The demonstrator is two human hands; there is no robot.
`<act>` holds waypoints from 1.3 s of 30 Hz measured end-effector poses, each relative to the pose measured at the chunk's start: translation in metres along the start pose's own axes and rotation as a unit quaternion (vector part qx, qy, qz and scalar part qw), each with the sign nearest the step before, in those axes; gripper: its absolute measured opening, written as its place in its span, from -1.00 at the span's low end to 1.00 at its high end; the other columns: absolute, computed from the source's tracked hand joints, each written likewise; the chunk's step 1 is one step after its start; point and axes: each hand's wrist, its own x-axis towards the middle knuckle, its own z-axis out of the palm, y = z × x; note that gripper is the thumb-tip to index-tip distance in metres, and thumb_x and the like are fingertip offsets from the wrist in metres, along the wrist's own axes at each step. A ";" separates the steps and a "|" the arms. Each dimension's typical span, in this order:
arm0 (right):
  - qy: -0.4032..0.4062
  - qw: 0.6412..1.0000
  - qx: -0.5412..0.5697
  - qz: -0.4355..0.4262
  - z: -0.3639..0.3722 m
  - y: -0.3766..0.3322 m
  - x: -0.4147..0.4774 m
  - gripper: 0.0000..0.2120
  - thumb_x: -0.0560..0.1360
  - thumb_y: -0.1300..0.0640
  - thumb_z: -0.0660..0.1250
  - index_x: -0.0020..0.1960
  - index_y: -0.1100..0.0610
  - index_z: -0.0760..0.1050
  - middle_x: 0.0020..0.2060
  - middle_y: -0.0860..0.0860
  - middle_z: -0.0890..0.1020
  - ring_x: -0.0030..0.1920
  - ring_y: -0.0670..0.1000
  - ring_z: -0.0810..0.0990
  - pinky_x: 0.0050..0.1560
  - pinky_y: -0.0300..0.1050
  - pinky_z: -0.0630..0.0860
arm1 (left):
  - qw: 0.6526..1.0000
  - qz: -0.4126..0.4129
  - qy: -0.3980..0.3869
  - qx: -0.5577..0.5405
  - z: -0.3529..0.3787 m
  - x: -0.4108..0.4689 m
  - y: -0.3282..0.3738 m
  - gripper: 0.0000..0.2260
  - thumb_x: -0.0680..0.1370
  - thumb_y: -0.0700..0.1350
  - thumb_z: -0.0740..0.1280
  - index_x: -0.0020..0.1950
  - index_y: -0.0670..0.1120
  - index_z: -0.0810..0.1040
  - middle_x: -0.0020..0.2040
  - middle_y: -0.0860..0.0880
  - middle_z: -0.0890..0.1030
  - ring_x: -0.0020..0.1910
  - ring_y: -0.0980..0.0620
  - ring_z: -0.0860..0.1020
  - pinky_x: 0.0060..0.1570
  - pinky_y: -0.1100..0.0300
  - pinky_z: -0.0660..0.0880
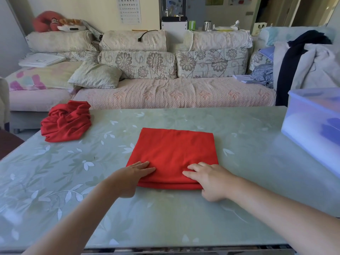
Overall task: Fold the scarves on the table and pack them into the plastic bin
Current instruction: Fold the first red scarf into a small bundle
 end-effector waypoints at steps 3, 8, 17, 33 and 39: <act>-0.027 0.999 0.031 0.017 0.000 0.001 -0.002 -0.20 0.47 0.29 0.16 0.62 -0.11 -0.01 0.61 -0.11 0.01 0.59 -0.04 0.05 0.50 -0.03 0.22 | 0.997 -0.015 0.077 -0.011 0.004 0.002 -0.002 -0.36 0.52 -0.27 0.18 0.56 0.12 0.20 0.57 0.13 0.16 0.54 0.14 0.17 0.47 0.25 0.16; 0.001 0.993 0.115 0.040 -0.007 0.008 0.000 -0.50 0.58 0.15 0.11 0.52 0.02 0.34 0.52 -0.06 0.33 0.51 -0.02 0.28 0.47 -0.12 0.22 | 0.980 -0.020 0.194 -0.052 0.010 0.002 -0.005 -0.75 0.45 -0.15 0.17 -0.05 -0.03 0.63 -0.02 0.07 0.64 0.02 -0.08 0.62 -0.10 0.12 0.53; 0.011 0.958 0.278 0.071 -0.053 0.046 -0.002 -0.89 0.39 0.23 0.20 -0.25 0.15 0.49 -0.38 0.00 0.53 -0.36 -0.03 0.51 -0.30 -0.13 0.42 | 0.962 -0.066 0.230 -0.131 -0.056 -0.003 -0.004 -0.80 0.40 -0.26 0.27 -0.10 0.01 0.58 -0.31 0.07 0.56 -0.32 0.07 0.49 -0.38 0.33 0.34; 0.199 0.956 0.105 0.188 0.003 0.104 0.073 -0.69 0.57 0.18 0.21 0.26 -0.04 0.52 0.15 -0.03 0.57 0.18 0.08 0.53 0.13 -0.03 0.45 | 0.931 -0.107 0.340 0.077 -0.034 0.125 -0.015 -0.70 0.49 -0.24 0.33 0.20 -0.05 0.59 0.07 -0.07 0.62 0.09 -0.18 0.52 0.21 -0.04 0.34; 0.242 0.964 0.076 0.076 0.006 0.086 0.080 -0.44 0.56 0.17 0.17 0.56 0.02 0.26 0.52 0.09 0.29 0.50 0.12 0.28 0.47 0.06 0.22 | 0.975 -0.047 0.215 0.019 -0.012 0.124 0.036 -0.52 0.59 0.18 -0.02 0.47 0.17 0.35 0.50 0.01 0.34 0.48 -0.07 0.27 0.44 -0.08 0.15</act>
